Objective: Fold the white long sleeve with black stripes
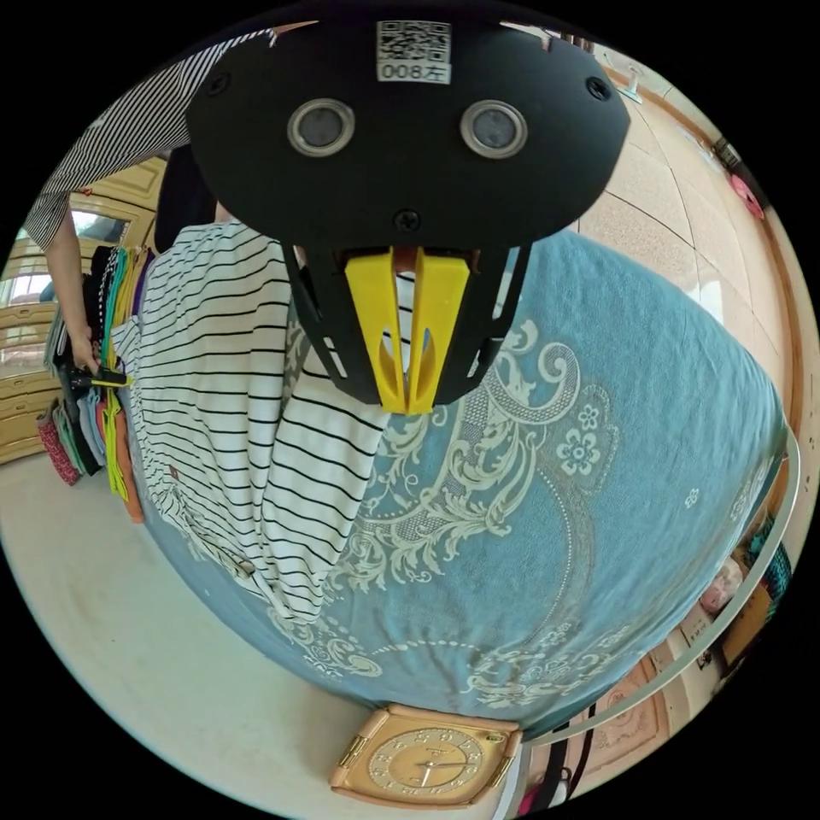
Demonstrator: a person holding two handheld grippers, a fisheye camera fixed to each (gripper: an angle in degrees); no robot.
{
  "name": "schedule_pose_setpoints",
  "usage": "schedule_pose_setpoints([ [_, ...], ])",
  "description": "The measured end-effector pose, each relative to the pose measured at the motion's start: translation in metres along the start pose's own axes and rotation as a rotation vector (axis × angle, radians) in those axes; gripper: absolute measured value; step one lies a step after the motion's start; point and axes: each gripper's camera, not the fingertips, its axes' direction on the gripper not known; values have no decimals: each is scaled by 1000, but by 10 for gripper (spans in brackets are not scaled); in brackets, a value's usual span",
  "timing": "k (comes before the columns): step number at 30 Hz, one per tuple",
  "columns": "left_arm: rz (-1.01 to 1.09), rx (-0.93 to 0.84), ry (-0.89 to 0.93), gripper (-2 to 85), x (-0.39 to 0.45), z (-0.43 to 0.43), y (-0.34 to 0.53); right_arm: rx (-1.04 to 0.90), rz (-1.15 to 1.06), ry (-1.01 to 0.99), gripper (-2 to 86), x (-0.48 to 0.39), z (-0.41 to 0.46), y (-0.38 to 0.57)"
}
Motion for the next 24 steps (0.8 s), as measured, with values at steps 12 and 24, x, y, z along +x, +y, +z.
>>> schedule_pose_setpoints([
  [12, -95, 244, -57, 16, -51, -49, -71, 83, 171, 35, 2, 75, -106, -55],
  [24, 162, 29, 38, 67, 17, 56, -141, 210, 317, -4, -2, 103, -127, -94],
])
